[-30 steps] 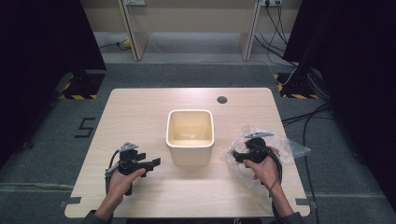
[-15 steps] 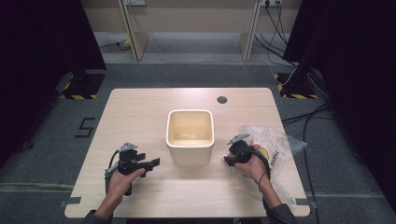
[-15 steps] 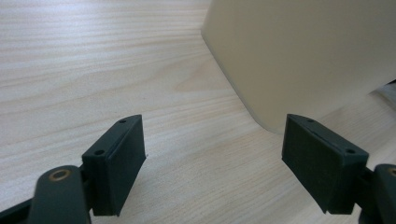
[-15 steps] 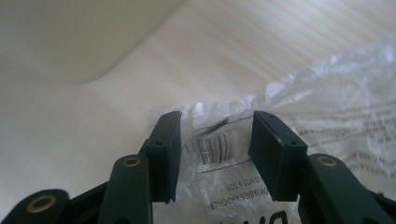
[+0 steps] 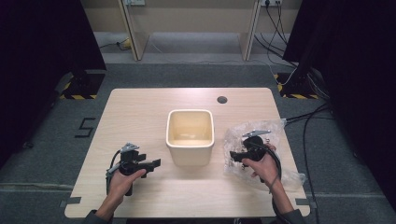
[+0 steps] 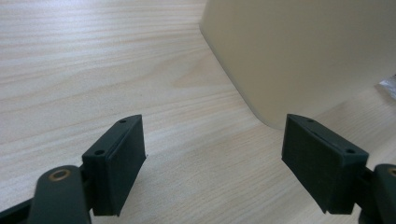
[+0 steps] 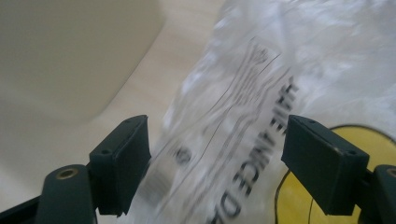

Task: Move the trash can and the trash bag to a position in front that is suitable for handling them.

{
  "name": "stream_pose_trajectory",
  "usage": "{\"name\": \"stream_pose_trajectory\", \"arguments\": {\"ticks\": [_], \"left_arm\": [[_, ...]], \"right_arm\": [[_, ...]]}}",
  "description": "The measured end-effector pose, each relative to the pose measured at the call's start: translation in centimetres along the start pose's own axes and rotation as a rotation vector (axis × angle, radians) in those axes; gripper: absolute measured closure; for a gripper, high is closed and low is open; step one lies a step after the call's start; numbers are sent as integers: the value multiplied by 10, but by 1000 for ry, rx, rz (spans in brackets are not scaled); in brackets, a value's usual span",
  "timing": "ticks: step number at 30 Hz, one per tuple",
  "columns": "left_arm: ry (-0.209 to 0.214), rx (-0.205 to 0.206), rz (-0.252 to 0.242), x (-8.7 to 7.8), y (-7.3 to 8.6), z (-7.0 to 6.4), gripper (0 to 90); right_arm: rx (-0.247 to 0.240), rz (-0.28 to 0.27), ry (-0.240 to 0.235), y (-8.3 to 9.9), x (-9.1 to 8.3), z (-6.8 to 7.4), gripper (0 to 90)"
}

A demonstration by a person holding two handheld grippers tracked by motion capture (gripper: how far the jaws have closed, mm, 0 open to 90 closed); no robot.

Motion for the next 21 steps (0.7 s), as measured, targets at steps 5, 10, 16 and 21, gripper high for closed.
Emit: {"name": "stream_pose_trajectory", "arguments": {"ticks": [5, 10, 16, 21], "left_arm": [[-2, -6, 2, 1, 1, 1, 211], [0, -3, 3, 1, 1, 1, 211], [-3, -7, 2, 0, 1, 2, 211], [-6, -8, 8, 2, 2, 3, 211]], "right_arm": [[99, 48, 76, -5, 30, -7, 190], [-107, 78, 85, -4, 51, -1, 344], [-436, 91, -139, 6, 39, 18, 425], [-691, 107, -181, 23, 19, 24, 448]]}}
Point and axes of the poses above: each handheld gripper's, and its own axes: x roughly forward along the jaws, y roughly out of its underside, z roughly to its left, the point moved 6 cm from there along x, roughly forward along the jaws, and after that the axes turned 6 degrees about -x, right-handed, at the moved point
